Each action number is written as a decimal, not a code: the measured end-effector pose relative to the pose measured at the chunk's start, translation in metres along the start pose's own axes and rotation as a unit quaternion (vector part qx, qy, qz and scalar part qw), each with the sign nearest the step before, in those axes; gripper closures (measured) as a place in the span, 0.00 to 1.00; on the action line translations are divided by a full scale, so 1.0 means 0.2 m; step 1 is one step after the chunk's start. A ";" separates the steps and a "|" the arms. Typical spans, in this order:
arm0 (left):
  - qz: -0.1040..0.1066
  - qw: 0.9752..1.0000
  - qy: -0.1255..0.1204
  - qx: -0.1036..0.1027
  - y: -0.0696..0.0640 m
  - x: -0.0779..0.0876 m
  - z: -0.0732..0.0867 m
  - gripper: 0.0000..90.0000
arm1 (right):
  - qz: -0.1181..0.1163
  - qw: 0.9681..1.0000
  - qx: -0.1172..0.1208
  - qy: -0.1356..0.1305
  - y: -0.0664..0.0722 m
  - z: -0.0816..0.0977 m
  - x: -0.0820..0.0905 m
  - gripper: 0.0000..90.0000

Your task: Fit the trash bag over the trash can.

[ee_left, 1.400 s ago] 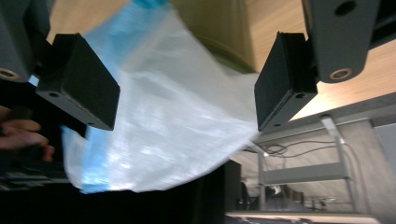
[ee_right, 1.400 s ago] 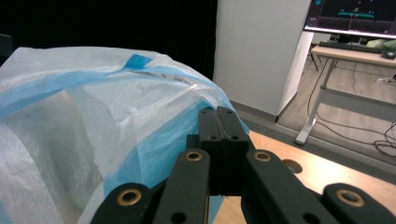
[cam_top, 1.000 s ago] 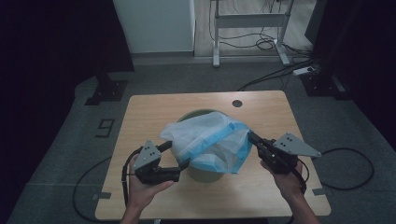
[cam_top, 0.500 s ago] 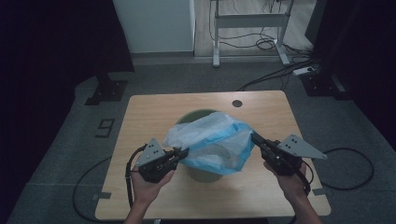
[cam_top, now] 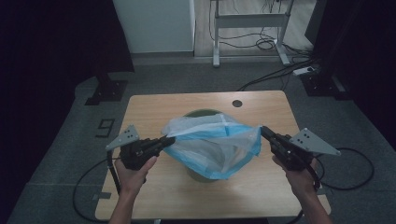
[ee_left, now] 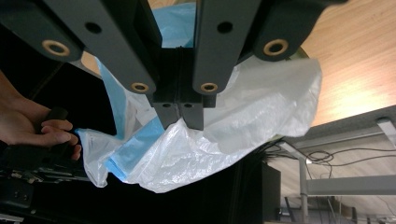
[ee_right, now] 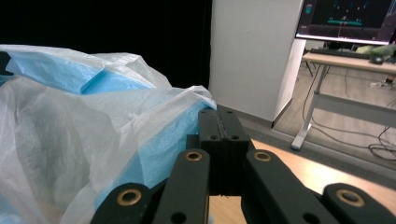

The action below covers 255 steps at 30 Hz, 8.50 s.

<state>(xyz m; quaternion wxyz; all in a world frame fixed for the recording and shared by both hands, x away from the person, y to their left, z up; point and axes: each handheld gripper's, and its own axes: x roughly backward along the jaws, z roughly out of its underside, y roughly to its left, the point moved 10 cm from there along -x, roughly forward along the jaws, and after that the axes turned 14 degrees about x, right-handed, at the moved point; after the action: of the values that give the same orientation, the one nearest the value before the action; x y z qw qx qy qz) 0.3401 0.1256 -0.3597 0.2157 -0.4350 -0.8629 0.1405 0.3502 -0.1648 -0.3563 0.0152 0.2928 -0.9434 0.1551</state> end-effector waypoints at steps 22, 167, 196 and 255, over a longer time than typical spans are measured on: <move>-0.035 0.998 0.028 0.052 0.15 -0.17 0.00 1.00 | -0.005 1.000 -0.027 -0.015 -0.05 0.05 0.08 0.53; -0.091 0.986 0.041 0.136 0.59 -0.15 0.13 0.96 | -0.186 0.980 -0.003 0.074 0.63 0.15 -0.26 0.88; -0.067 0.991 0.046 0.109 0.46 -0.04 0.19 1.00 | -0.237 0.970 -0.053 0.009 0.67 0.19 0.05 0.99; -0.099 0.994 0.046 -0.016 0.24 -0.21 0.06 1.00 | -0.044 0.992 -0.097 0.067 0.14 0.25 -0.16 0.35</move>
<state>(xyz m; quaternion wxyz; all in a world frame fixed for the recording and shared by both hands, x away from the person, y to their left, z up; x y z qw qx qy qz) 0.3894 0.1190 -0.4014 0.2604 -0.3567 -0.8932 0.0842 0.3647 -0.1409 -0.4145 0.1134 0.3200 -0.9370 0.0818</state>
